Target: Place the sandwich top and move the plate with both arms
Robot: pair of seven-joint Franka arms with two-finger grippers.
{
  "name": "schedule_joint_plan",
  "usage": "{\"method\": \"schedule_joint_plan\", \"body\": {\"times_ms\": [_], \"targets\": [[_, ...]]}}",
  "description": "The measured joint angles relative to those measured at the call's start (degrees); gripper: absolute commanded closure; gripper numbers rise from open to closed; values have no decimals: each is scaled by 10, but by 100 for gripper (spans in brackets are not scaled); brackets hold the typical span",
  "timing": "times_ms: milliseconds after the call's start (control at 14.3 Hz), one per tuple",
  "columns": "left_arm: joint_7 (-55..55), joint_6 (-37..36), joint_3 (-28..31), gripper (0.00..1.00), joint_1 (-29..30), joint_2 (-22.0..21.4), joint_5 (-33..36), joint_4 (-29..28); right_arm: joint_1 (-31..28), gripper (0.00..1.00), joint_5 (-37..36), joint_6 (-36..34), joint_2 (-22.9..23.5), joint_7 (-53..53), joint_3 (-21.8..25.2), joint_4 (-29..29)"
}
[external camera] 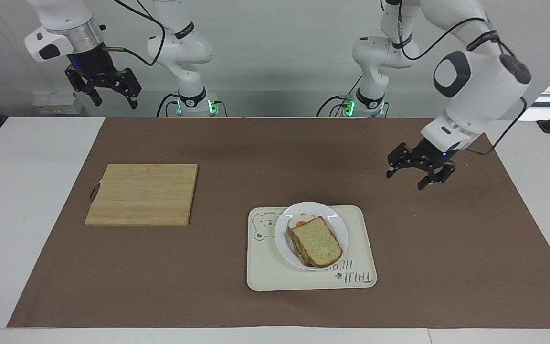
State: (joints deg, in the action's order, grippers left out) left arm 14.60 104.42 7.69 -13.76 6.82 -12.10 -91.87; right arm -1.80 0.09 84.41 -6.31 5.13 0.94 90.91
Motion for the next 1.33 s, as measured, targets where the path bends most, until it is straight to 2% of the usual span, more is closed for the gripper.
{"method": "schedule_joint_plan", "body": {"times_ms": [209,419,768,1327], "targets": [[0,-97,12,0,0,-7,84,76,6,0,0,0,0,0,-2,0],[0,-157,26,0,14,-23,94,117,43,0,0,0,0,1,21,0],[1,-199,28,0,25,-82,95,121,46,0,0,24,1,-5,29,0],[-51,-224,32,0,27,-75,95,119,46,0,0,28,1,-9,31,0]]}}
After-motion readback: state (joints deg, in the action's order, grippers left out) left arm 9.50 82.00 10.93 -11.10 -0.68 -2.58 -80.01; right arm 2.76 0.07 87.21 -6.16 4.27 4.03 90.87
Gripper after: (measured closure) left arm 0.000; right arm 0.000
